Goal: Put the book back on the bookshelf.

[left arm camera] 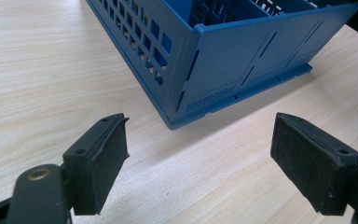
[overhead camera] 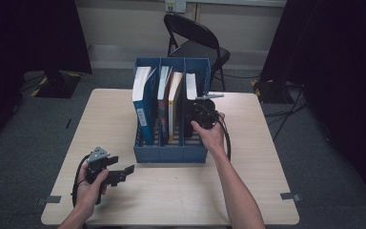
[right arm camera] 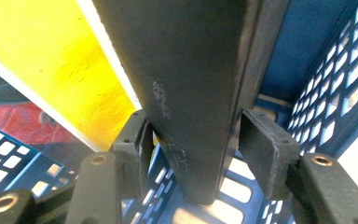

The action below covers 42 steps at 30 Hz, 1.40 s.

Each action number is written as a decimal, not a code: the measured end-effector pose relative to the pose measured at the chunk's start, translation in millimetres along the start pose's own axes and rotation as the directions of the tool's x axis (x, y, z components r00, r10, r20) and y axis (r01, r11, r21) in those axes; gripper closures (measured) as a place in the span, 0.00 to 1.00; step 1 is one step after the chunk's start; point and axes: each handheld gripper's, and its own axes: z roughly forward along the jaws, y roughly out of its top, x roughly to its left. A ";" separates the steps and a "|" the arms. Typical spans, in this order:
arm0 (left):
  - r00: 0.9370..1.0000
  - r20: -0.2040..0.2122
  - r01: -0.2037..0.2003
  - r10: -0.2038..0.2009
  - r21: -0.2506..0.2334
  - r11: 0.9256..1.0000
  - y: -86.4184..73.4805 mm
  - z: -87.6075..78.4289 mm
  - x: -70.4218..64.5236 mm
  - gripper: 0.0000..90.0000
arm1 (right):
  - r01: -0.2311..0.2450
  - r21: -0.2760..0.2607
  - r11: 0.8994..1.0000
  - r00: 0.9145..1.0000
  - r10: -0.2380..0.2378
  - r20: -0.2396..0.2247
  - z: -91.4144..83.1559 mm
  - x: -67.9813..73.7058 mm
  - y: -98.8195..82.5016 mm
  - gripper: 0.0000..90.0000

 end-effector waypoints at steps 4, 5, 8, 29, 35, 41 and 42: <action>1.000 0.003 0.001 -0.001 -0.002 1.000 -0.1 -0.8 0.3 0.20 | -0.032 -0.003 0.999 0.999 0.032 -0.004 1.9 -0.2 1.2 0.50; 1.000 0.000 -0.003 0.003 0.003 1.000 -0.1 -0.7 0.9 0.20 | -0.035 -0.001 0.999 0.999 0.035 -0.003 1.7 0.0 1.3 0.50; 1.000 -0.002 0.004 -0.004 -0.004 1.000 -0.1 -1.7 2.3 0.20 | -0.055 -0.009 0.998 0.998 0.055 -0.015 0.3 -0.8 -0.3 0.50; 0.999 -0.033 0.030 -0.031 -0.029 0.999 -0.7 -9.4 10.9 0.20 | -0.035 -0.065 0.997 0.995 0.028 -0.094 -52.3 3.2 -15.0 0.20; 0.999 -0.038 0.026 -0.027 -0.026 0.999 -1.0 -8.8 11.1 0.20 | -0.050 -0.095 0.994 0.993 0.039 -0.108 -76.9 -4.7 -30.6 0.19; 0.999 -0.035 0.015 -0.015 -0.020 1.000 -1.3 -8.6 9.4 0.20 | -0.048 -0.115 0.992 0.996 0.040 -0.075 -104.3 -14.2 -55.7 0.18; 0.999 -0.035 0.015 -0.016 -0.020 1.000 -1.4 -8.6 9.5 0.20 | -0.051 -0.116 0.992 0.996 0.043 -0.072 -107.1 -16.0 -59.2 0.18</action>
